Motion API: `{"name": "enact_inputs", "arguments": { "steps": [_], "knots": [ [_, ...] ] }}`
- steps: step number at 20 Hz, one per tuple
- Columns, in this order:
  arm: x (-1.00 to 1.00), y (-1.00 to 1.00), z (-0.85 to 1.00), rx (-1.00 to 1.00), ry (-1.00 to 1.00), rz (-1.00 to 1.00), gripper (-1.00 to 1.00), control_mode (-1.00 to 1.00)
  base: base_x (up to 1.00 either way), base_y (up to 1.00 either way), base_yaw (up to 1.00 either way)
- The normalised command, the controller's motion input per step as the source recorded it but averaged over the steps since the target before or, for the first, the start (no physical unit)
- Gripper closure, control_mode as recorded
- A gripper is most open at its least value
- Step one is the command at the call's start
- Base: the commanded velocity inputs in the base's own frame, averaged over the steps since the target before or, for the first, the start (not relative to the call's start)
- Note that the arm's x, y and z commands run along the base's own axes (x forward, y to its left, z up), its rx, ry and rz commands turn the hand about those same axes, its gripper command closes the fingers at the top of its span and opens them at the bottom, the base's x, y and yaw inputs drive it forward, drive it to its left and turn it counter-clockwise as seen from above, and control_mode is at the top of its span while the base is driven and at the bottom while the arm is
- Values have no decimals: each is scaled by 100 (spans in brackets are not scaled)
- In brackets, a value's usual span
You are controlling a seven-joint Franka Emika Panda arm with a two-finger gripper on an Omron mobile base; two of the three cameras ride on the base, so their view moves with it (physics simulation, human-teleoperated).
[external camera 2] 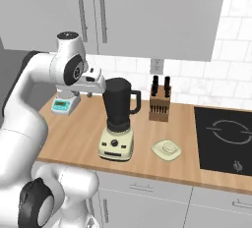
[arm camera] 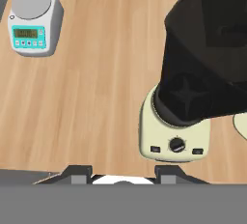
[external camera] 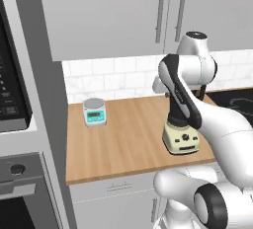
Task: Close the lid blender by securely placing the lid on top.
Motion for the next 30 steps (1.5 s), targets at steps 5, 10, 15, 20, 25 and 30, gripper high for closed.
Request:
{"name": "enact_inputs", "arguments": {
  "steps": [5, 10, 15, 20, 25, 30],
  "knots": [
    [-53, -15, -1, 0, -2, 7, -100, -100, 0, 0, 0],
    [-100, -52, -5, 0, -11, 17, -100, -100, 0, 0, 0],
    [-100, -89, -9, 0, -7, 8, -100, -100, 0, 0, 0],
    [-32, -100, -3, 1, 0, 0, -100, -100, 0, 0, 0],
    [3, -100, 0, 7, 2, 0, -100, -100, 0, 0, 0],
    [23, -100, 0, 13, 1, 0, -100, -100, 0, 0, 0]
  ]
}}
